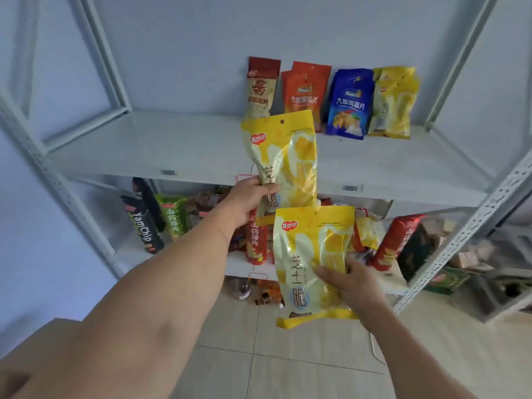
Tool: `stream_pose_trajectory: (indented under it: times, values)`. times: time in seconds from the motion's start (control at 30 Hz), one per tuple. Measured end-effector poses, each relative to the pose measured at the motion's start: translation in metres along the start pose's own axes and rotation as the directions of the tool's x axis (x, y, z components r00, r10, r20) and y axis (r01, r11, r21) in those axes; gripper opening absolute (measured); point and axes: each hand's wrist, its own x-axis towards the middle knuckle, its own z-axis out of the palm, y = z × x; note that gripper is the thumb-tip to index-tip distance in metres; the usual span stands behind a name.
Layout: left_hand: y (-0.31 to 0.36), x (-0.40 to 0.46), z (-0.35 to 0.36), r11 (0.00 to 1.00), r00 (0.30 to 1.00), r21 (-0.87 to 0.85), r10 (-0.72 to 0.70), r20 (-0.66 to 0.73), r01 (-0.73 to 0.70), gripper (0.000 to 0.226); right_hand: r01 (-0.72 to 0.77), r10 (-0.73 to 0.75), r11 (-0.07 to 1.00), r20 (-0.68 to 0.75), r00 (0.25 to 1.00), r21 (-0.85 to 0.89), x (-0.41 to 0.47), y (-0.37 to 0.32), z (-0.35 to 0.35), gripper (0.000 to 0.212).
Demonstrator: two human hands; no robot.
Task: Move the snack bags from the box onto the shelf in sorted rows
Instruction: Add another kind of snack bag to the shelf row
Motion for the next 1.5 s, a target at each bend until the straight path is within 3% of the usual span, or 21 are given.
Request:
stream_pose_trajectory:
  times: [0.3, 0.6, 0.7, 0.8, 0.97, 1.13, 1.5]
  values:
    - [0.058, 0.161, 0.165, 0.989, 0.991, 0.109, 0.088, 0.103, -0.099, 0.019, 0.047, -0.044, 0.999, -0.144, 0.989, 0.018, 0.116, -0.042, -0.154, 0.032]
    - [0.11, 0.321, 0.277, 0.971, 0.962, 0.147, 0.15, 0.23, -0.186, 0.022, 0.116, -0.087, 0.989, -0.27, 0.959, 0.094, 0.248, -0.091, -0.243, 0.028]
    - [0.121, 0.366, 0.309, 0.97, 0.96, 0.163, 0.138, 0.244, -0.181, 0.016, 0.113, -0.079, 0.988, -0.287, 0.955, 0.104, 0.289, -0.099, -0.268, 0.029]
    - [0.126, 0.409, 0.342, 0.973, 0.961, 0.168, 0.11, 0.253, -0.156, 0.023, 0.119, -0.069, 0.982, -0.312, 0.948, 0.146, 0.334, -0.103, -0.299, 0.034]
    - [0.131, 0.465, 0.378, 0.97, 0.974, 0.191, 0.108, 0.201, -0.148, 0.032, 0.14, -0.1, 0.981, -0.26, 0.961, 0.138, 0.394, -0.113, -0.343, 0.025]
    - [0.136, 0.504, 0.406, 0.961, 0.987, 0.246, 0.096, 0.13, -0.126, 0.018, 0.122, -0.084, 0.982, -0.246, 0.966, 0.143, 0.45, -0.119, -0.379, 0.037]
    - [0.13, 0.548, 0.422, 0.945, 0.999, 0.328, -0.006, 0.041, -0.007, 0.02, 0.121, -0.071, 0.971, -0.23, 0.971, 0.208, 0.496, -0.127, -0.398, 0.031]
